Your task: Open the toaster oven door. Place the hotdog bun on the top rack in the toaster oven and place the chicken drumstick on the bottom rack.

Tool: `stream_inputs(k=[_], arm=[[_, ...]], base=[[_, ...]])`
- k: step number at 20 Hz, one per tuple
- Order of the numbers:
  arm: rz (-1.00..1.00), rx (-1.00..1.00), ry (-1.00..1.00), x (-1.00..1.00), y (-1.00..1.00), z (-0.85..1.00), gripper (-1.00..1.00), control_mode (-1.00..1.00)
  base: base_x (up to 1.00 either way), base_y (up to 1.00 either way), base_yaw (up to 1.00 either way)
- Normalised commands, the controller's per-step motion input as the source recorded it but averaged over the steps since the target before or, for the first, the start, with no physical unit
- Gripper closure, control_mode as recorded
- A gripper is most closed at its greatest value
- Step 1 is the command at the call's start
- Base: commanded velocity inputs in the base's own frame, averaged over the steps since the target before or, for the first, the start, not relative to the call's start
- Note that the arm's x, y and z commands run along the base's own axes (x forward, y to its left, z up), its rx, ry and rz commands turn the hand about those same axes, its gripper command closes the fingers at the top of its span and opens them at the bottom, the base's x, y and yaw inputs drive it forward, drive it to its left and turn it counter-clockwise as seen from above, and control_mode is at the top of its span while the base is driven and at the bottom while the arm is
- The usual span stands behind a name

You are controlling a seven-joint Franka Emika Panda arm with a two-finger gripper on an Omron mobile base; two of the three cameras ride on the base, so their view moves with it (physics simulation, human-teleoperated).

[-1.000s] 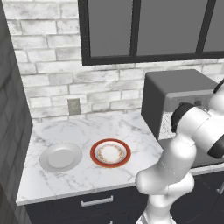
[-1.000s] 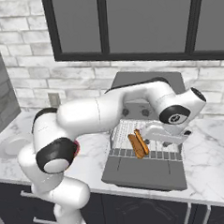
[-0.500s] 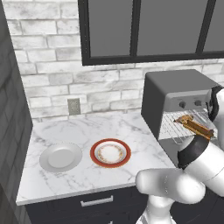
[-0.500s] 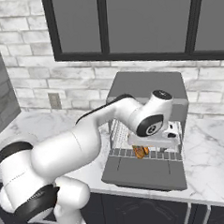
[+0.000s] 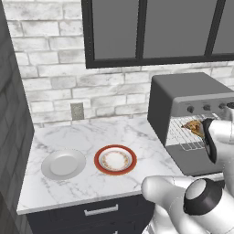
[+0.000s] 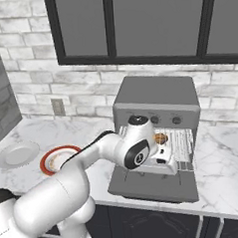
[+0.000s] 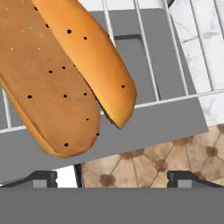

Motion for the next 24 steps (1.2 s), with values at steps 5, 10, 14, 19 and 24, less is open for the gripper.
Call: stream_inputs(k=[5, 10, 14, 19, 24], arm=[[-0.11, -0.01, 0.09, 0.15, -0.07, -0.03, -1.00, -1.00], [-0.05, 0.00, 0.09, 0.08, -0.03, -0.08, -1.00, -1.00], [-0.01, 0.03, 0.07, 0.19, -0.22, -0.12, -1.00, -1.00], [0.00, 0.08, 0.00, 0.03, -0.36, -0.12, -1.00, -1.00], [0.00, 0.07, 0.00, 0.07, -0.20, -0.03, -1.00, -1.00]], base=[[0.00, 0.00, 0.00], [0.00, 0.00, 0.00], [0.00, 0.00, 0.00], [0.00, 0.00, 0.00], [0.00, 0.00, 0.00]])
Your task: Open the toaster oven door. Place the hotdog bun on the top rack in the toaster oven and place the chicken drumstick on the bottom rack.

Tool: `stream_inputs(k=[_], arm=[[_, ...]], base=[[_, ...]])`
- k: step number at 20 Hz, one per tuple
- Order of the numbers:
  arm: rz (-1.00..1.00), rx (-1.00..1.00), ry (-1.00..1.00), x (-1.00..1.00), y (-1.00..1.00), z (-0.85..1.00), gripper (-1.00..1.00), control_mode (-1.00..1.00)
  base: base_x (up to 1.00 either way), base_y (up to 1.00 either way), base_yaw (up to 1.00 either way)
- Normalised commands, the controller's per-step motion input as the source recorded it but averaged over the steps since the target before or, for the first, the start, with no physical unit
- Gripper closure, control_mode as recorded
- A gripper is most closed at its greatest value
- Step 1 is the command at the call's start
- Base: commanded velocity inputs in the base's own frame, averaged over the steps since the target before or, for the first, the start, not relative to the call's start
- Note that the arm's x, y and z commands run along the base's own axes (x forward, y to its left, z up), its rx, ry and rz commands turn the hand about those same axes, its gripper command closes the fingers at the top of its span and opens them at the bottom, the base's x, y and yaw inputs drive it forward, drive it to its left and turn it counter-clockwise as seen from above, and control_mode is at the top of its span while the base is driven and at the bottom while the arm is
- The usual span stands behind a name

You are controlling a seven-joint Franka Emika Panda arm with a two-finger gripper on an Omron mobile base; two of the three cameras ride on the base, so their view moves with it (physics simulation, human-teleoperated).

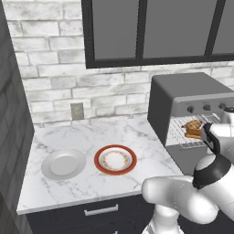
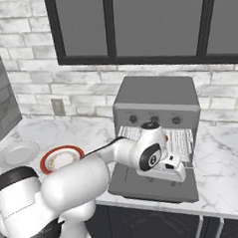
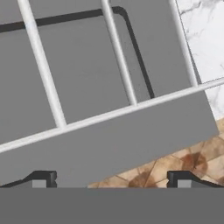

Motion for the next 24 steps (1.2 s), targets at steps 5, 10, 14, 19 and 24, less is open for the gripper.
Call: stream_inputs(k=[5, 10, 14, 19, 24], arm=[[-0.01, 0.07, 0.00, 0.08, -0.06, -0.01, -1.00, -1.00], [-0.14, 0.05, 0.00, 0.10, 0.01, -0.09, -1.00, -1.00], [-0.16, 0.05, 0.00, 0.00, 0.13, -0.13, -1.00, -1.00], [-0.14, 0.00, 0.00, 0.20, 0.13, -0.06, -1.00, -1.00], [-0.09, 0.00, 0.00, 0.35, 0.09, 0.00, -1.00, -1.00]], base=[[0.00, 0.00, 0.00], [0.00, 0.00, 0.00], [0.00, 0.00, 0.00], [0.00, 0.00, 0.00], [0.00, 0.00, 0.00]])
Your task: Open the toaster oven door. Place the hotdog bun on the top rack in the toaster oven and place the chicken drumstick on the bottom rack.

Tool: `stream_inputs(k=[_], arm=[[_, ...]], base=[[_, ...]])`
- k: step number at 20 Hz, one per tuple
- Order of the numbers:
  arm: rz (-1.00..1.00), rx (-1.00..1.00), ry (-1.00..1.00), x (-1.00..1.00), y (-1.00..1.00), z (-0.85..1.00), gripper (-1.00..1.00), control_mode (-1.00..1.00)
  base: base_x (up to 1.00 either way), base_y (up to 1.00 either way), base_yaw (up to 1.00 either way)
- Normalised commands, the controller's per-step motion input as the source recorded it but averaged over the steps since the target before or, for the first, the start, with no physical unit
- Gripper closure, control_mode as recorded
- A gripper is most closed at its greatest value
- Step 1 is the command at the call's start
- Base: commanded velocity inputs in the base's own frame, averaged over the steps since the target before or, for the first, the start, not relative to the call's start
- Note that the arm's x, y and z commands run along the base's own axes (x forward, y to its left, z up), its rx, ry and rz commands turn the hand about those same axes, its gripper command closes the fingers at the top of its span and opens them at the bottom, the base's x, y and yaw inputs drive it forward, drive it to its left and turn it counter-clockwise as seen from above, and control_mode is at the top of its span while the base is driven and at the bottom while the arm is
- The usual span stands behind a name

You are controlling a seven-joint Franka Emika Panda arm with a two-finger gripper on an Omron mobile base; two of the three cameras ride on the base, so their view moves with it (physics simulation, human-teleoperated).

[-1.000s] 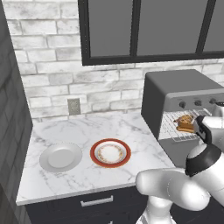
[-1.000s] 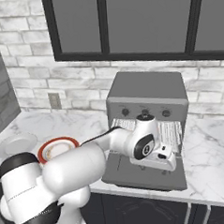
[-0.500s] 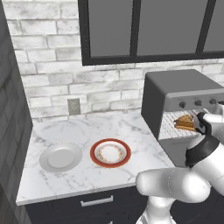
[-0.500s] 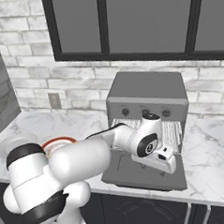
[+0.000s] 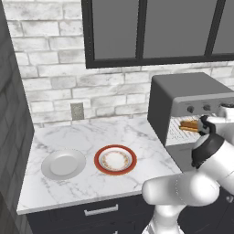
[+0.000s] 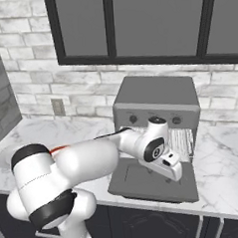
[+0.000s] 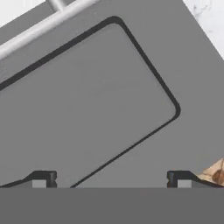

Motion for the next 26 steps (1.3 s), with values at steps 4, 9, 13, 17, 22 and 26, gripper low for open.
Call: stream_inputs(k=[4, 9, 13, 17, 22, 26], arm=[[-0.06, 0.00, 0.00, 0.34, 0.02, 0.00, -1.00, -1.00], [-0.04, 0.00, 0.00, 0.36, 0.00, 0.00, -1.00, -1.00], [0.00, 0.01, 0.00, 0.30, 0.00, 0.00, -1.00, -1.00], [-0.01, 0.01, 0.00, 0.32, 0.00, 0.00, -1.00, -1.00], [-0.02, 0.02, 0.00, 0.28, 0.00, 0.00, -1.00, -1.00], [-0.04, 0.03, 0.00, 0.30, 0.00, 0.00, -1.00, -1.00]], base=[[0.00, 0.00, 0.00], [0.00, 0.00, 0.00], [0.00, 0.00, 0.00], [0.00, 0.00, 0.00], [0.00, 0.00, 0.00], [0.00, 0.00, 0.00]])
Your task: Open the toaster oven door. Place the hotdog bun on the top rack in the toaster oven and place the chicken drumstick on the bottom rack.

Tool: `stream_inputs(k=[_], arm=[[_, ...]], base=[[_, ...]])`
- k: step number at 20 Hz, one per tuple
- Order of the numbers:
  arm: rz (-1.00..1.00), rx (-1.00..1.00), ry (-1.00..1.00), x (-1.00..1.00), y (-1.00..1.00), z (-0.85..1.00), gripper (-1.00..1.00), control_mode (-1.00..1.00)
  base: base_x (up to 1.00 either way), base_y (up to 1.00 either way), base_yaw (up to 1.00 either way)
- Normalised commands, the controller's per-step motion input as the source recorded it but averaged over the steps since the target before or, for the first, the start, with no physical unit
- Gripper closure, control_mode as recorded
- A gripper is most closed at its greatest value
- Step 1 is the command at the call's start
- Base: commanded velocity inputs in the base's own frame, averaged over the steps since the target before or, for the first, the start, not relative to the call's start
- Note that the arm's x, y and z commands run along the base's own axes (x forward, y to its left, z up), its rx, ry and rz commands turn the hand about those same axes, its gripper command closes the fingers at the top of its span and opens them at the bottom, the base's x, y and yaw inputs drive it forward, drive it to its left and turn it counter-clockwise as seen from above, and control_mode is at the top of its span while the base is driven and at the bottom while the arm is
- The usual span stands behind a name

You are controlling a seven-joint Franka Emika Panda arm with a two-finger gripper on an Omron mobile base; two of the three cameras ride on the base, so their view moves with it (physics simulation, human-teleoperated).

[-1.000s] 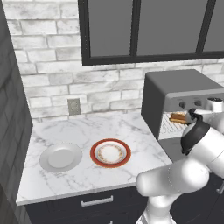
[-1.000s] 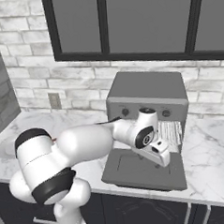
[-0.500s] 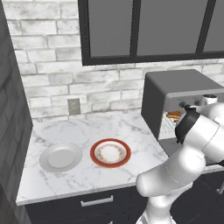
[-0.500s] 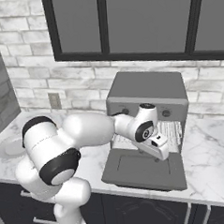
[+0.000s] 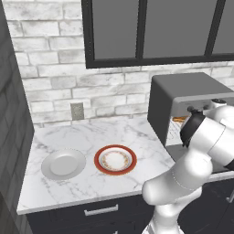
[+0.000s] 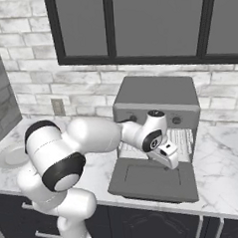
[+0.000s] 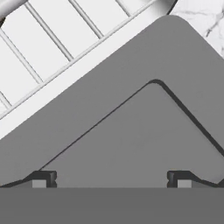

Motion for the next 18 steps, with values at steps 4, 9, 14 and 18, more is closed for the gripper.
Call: stream_inputs(k=[4, 9, 14, 18], arm=[[-0.05, 0.00, 0.00, 0.39, 0.00, -0.01, -1.00, -1.00], [-0.05, 0.00, 0.02, 0.38, 0.02, -0.05, -1.00, -1.00], [-0.05, 0.00, 0.05, 0.31, 0.10, -0.07, -1.00, -1.00], [-0.06, 0.02, 0.05, 0.30, 0.17, -0.06, -1.00, -1.00]], base=[[0.00, 0.00, 0.00], [0.00, 0.00, 0.00], [0.00, 0.00, 0.00], [0.00, 0.00, 0.00]])
